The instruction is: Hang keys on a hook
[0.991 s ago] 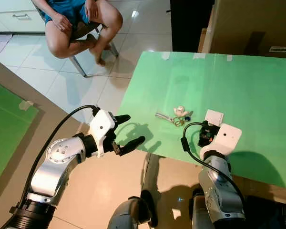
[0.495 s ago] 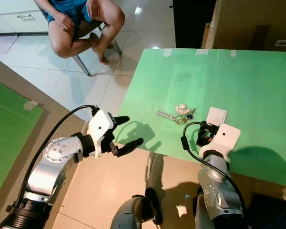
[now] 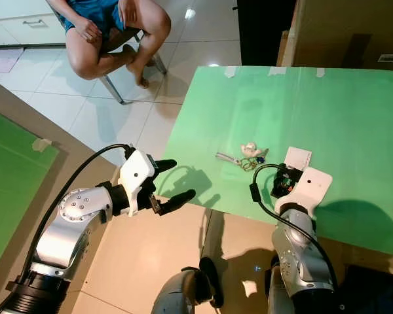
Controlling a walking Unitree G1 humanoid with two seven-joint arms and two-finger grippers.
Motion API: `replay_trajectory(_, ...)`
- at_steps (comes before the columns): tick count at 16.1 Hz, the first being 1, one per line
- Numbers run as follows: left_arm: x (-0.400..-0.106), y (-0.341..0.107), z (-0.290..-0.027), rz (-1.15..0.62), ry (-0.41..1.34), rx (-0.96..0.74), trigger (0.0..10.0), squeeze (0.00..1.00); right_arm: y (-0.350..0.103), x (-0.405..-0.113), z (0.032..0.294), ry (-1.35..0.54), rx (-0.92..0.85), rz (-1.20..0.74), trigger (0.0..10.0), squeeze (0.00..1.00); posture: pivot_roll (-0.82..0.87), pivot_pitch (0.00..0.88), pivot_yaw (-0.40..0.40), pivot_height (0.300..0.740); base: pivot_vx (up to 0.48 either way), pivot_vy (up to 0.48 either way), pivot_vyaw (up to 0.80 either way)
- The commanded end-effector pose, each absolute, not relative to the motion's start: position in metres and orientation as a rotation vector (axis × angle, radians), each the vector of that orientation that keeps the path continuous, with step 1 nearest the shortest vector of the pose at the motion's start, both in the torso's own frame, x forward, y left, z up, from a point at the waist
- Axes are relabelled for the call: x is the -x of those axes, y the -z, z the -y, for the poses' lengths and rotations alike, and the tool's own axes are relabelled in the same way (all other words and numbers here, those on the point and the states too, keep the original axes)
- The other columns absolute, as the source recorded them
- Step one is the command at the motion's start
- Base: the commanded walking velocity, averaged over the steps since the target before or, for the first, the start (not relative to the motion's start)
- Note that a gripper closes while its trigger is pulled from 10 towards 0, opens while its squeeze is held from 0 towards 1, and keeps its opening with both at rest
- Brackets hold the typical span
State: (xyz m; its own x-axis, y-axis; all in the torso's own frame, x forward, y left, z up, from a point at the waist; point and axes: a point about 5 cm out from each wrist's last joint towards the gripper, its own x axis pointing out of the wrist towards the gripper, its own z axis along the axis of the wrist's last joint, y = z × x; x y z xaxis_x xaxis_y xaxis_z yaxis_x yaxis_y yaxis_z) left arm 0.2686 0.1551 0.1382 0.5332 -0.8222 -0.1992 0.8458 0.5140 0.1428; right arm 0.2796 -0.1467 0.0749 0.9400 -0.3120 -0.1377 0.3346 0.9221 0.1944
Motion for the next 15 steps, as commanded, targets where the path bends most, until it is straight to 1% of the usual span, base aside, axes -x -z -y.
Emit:
replay_trajectory(1, -0.2658, -0.1376, -0.1616, -0.125, 0.991, -0.242, 10.0, 0.00, -0.0742, -0.2781, 0.1310, 0.321, -0.255, -0.118, 10.0, 0.00, -0.12, 0.304, 0.299, 0.740, 0.000, 0.000, 0.00)
replay_trajectory(9, -0.2671, -0.1381, -0.1596, -0.119, 0.989, -0.244, 10.0, 0.00, -0.0740, -0.2808, 0.1298, 0.320, -0.258, -0.118, 10.0, 0.00, -0.12, 0.299, 0.295, 0.740, 0.000, 0.000, 0.00)
replay_trajectory(10, -0.2672, -0.1379, -0.1596, -0.119, 0.988, -0.244, 10.0, 0.00, -0.0742, -0.2815, 0.1296, 0.319, -0.258, -0.117, 9.9, 0.00, -0.12, 0.296, 0.294, 0.740, 0.000, 0.000, 0.00)
replay_trajectory(11, -0.2672, -0.1379, -0.1594, -0.118, 0.987, -0.244, 10.0, 0.00, -0.0743, -0.2822, 0.1297, 0.318, -0.258, -0.116, 3.8, 0.00, -0.12, 0.295, 0.293, 0.740, 0.000, 0.000, 0.00)
replay_trajectory(12, -0.2672, -0.1379, -0.1593, -0.117, 0.987, -0.244, 10.0, 0.00, -0.0745, -0.2825, 0.1296, 0.317, -0.258, -0.115, 0.3, 0.00, -0.12, 0.294, 0.293, 0.740, 0.000, 0.000, 0.00)
replay_trajectory(13, -0.2665, -0.1376, -0.1592, -0.117, 0.987, -0.244, 10.0, 0.00, -0.0757, -0.2838, 0.1288, 0.313, -0.262, -0.110, 0.0, 0.00, -0.12, 0.293, 0.292, 0.740, 0.000, 0.000, 0.00)
replay_trajectory(15, -0.2666, -0.1375, -0.1590, -0.117, 0.988, -0.244, 10.0, 0.00, -0.0755, -0.2840, 0.1290, 0.314, -0.264, -0.111, 0.0, 0.00, -0.12, 0.292, 0.290, 0.740, 0.000, 0.000, 0.00)
